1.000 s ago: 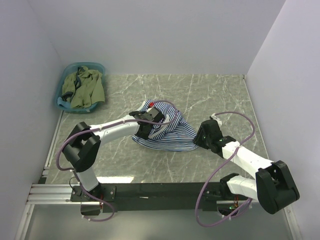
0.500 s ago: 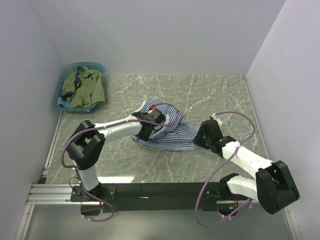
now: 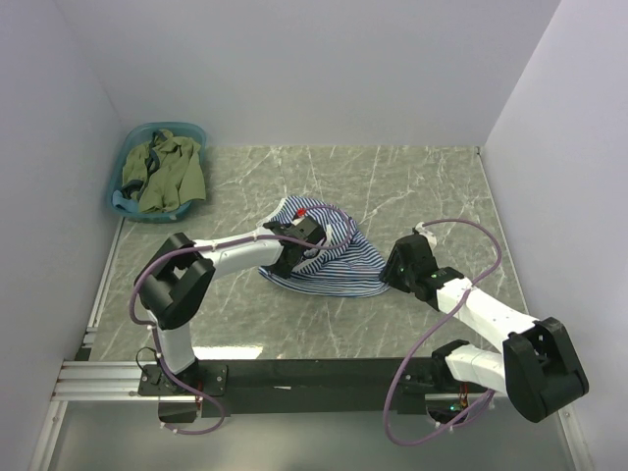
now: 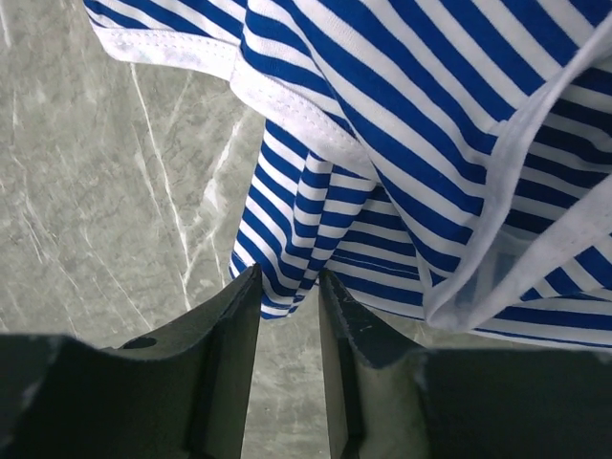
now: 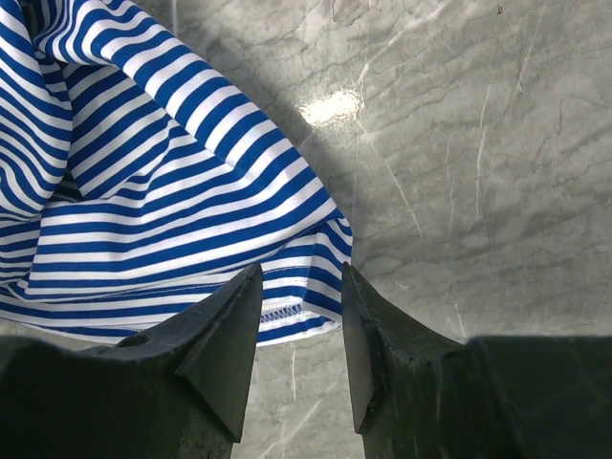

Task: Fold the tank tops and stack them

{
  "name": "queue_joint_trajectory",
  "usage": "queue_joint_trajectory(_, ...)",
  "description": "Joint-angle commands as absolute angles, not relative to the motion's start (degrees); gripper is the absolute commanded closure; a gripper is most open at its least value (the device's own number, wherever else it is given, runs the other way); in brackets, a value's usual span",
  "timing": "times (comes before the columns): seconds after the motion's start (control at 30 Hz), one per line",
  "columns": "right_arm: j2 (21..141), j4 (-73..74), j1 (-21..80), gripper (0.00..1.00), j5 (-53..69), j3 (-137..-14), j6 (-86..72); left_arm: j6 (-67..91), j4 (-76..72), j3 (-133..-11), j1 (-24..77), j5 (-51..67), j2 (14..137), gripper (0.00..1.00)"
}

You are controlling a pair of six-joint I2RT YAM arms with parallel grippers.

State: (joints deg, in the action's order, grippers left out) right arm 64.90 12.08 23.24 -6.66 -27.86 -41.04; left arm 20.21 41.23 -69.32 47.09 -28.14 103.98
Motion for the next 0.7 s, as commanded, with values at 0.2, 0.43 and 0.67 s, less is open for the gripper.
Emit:
queue_joint_trajectory(0.2,63.63,13.01,23.11,0.52,-8.35,-29.79,-40.52,20.39,40.78,-70.49,47.37,-33.04,103.71,0.77)
queue_joint_trajectory(0.43,63.72,14.23,23.12,0.51,-9.05,-30.15,-40.61,21.79,41.75,-71.37,47.29,-35.68,102.57,0.99)
queue_joint_trajectory(0.67,64.07,14.59,22.94,0.51,-8.7,-30.23,-40.69,23.38,42.54,-72.33,46.23,-33.93,100.46,1.0)
